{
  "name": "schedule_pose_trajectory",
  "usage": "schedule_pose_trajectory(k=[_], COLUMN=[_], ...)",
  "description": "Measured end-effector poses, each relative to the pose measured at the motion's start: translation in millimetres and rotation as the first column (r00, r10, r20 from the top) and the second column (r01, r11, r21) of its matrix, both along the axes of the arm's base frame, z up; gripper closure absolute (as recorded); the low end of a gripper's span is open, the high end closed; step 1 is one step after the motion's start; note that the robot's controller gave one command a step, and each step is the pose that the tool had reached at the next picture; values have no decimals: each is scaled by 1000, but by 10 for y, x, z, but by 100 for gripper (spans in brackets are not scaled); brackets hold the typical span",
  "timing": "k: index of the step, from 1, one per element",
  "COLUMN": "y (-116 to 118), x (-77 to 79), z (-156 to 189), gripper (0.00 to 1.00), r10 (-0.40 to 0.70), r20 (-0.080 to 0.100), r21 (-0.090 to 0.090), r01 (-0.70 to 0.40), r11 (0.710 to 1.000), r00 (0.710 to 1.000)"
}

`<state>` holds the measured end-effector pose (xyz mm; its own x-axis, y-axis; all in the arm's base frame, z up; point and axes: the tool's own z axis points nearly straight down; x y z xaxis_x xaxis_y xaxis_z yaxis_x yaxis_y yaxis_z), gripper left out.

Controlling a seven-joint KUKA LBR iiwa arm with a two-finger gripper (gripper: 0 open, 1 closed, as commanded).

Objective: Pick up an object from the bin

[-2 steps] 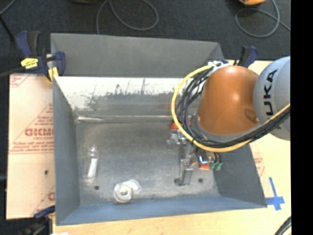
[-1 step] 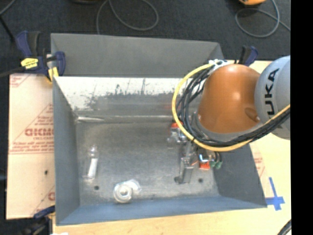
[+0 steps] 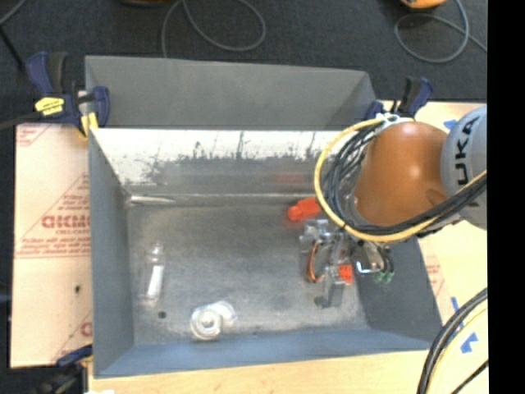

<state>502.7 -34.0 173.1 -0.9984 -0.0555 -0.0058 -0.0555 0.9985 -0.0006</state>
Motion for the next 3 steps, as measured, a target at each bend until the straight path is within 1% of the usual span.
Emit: schedule_pose_trajectory(k=[1,2,3], y=[197,-24,-506], x=[62,424,652], z=[-344,-652,-960], gripper=[0,0,0], r10=[23,186,122], r20=[-6,3,1], r21=[-3,1,-4], r01=[-23,-186,-122], r11=[1000,983,992], r00=[1000,983,993])
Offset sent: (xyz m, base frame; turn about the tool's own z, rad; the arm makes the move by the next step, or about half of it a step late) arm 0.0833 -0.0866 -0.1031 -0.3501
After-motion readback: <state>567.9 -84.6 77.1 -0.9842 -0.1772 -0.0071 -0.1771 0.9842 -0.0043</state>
